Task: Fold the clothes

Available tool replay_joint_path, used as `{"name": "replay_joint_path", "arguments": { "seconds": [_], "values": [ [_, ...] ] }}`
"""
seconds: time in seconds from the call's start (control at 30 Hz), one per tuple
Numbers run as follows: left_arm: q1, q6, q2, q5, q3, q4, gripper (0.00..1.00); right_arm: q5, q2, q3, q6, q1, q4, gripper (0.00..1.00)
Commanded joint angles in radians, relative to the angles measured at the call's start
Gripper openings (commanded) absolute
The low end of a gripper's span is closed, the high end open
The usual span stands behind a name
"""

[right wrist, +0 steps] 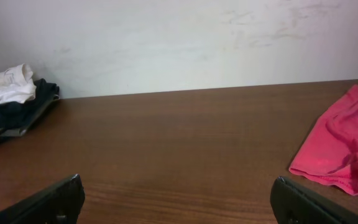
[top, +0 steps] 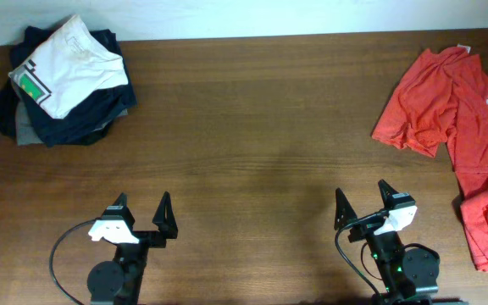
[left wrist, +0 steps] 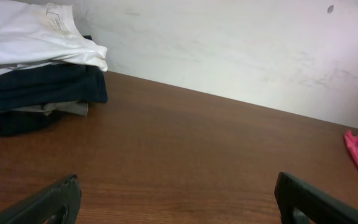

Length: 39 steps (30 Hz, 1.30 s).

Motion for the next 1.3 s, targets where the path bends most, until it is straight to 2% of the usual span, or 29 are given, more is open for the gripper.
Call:
{"name": "replay_joint_path", "arguments": {
  "seconds": [0.0, 0.03, 0.07, 0.1, 0.13, 0.2, 0.27, 0.3, 0.4, 0.47, 0.53, 0.6, 0.67, 0.8, 0.9, 1.0, 1.07, 1.17, 1.27],
  "values": [
    [0.002, 0.009, -0.005, -0.008, -0.005, -0.005, 0.99, 0.001, 0.002, -0.005, 0.013, 0.007, 0.019, 0.99],
    [0.002, 0.009, -0.005, -0.008, -0.005, -0.005, 0.99, -0.032, 0.002, -0.005, 0.08, 0.007, 0.05, 0.99],
    [0.002, 0.009, -0.005, -0.008, -0.005, -0.005, 0.99, -0.173, 0.002, -0.005, 0.251, 0.007, 0.061, 0.99],
    [0.002, 0.009, -0.005, -0.008, -0.005, -0.005, 0.99, -0.404, 0.002, -0.005, 0.46, 0.007, 0.035, 0.99],
    [0.002, 0.008, -0.005, -0.008, -0.005, -0.005, 0.99, -0.485, 0.002, -0.005, 0.491, 0.007, 0.016, 0.99],
    [0.002, 0.008, -0.005, -0.008, -0.005, -0.005, 0.99, -0.503, 0.002, -0.005, 0.497, 0.007, 0.023, 0.99],
    [0.002, 0.008, -0.005, -0.008, -0.005, -0.005, 0.99, -0.521, 0.002, -0.005, 0.593, 0.007, 0.186, 0.99],
    [0.002, 0.008, -0.005, -0.008, -0.005, -0.005, 0.99, -0.513, 0.002, 0.008, 0.591, 0.007, 0.257, 0.99],
    [0.002, 0.008, -0.005, -0.008, -0.005, -0.005, 0.99, -0.323, 0.033, 0.132, 0.501, 0.006, 0.207, 0.99],
    [0.002, 0.008, -0.005, -0.008, -0.005, -0.005, 0.99, -0.174, 0.134, 0.273, 0.358, 0.006, 0.108, 0.99],
    [0.002, 0.009, -0.005, -0.008, -0.005, -0.005, 0.99, 0.069, 0.377, 0.529, 0.174, 0.005, -0.051, 0.99],
    [0.002, 0.009, -0.005, -0.008, -0.005, -0.005, 0.99, 0.238, 0.568, 0.722, 0.105, 0.005, -0.155, 0.99],
    [0.002, 0.008, -0.005, -0.008, -0.005, -0.005, 0.99, 0.344, 0.832, 0.978, 0.005, 0.004, -0.293, 0.99],
    [0.002, 0.008, -0.005, -0.008, -0.005, -0.005, 0.99, 0.346, 1.273, 1.365, -0.02, -0.066, -0.575, 0.99],
    [0.002, 0.008, -0.005, -0.008, -0.005, -0.005, 0.99, 0.282, 1.625, 1.557, -0.119, -0.108, -0.715, 0.99],
    [0.002, 0.008, -0.005, -0.008, -0.005, -0.005, 0.99, 0.259, 1.826, 1.585, -0.121, -0.138, -0.694, 0.97],
    [0.002, 0.009, -0.005, -0.008, -0.005, -0.005, 0.99, 0.201, 1.941, 1.585, -0.121, -0.181, -0.682, 0.73],
    [0.002, 0.009, -0.005, -0.008, -0.005, -0.005, 0.99, 0.089, 2.047, 1.585, -0.121, -0.251, -0.676, 0.73],
    [0.002, 0.008, -0.005, -0.008, -0.005, -0.005, 0.99, 0.082, 2.122, 1.584, -0.121, -0.272, -0.685, 0.73]
  ]
}}
